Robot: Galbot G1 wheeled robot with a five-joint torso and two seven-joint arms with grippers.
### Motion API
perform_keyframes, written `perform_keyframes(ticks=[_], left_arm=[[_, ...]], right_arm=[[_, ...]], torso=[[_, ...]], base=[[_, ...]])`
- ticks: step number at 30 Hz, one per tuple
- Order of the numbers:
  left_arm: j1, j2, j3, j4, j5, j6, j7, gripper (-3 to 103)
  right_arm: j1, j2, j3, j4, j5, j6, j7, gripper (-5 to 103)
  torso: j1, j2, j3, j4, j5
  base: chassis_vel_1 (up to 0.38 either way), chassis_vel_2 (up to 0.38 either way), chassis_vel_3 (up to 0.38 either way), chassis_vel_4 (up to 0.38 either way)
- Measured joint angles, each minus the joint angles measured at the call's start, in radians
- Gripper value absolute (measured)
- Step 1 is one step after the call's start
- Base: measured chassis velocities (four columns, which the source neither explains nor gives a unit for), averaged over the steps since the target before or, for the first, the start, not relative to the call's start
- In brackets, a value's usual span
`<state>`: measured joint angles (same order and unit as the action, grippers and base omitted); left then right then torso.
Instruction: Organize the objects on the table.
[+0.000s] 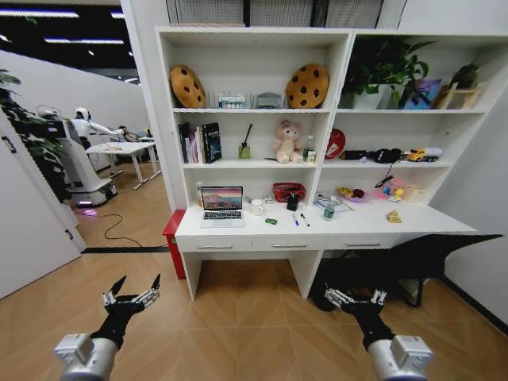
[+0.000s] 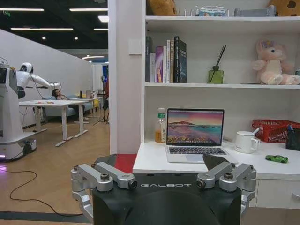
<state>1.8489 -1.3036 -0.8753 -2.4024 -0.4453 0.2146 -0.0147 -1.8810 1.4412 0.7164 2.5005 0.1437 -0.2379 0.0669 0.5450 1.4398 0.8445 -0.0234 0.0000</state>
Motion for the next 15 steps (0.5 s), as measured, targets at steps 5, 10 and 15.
perform_keyframes(ticks=[5, 10, 15], left_arm=[[0.001, -0.002, 0.000, 0.000, 0.000, 0.000, 0.000, 100], [0.001, -0.004, 0.002, -0.002, 0.000, 0.001, 0.000, 100], [0.004, -0.008, 0.003, -0.005, -0.001, 0.001, 0.000, 100]], right_arm=[[-0.001, 0.000, -0.002, 0.000, -0.001, 0.001, -0.001, 100], [-0.005, -0.002, -0.002, -0.001, -0.002, 0.002, -0.002, 100], [-0.006, -0.007, -0.002, -0.001, -0.002, 0.004, -0.002, 100]], torso=[[0.000, 0.000, 0.000, 0.0000, 0.0000], [0.000, 0.000, 0.000, 0.0000, 0.0000], [0.000, 0.000, 0.000, 0.0000, 0.0000]], base=[[0.000, 0.000, 0.000, 0.000], [0.000, 0.000, 0.000, 0.000], [0.000, 0.000, 0.000, 0.000]])
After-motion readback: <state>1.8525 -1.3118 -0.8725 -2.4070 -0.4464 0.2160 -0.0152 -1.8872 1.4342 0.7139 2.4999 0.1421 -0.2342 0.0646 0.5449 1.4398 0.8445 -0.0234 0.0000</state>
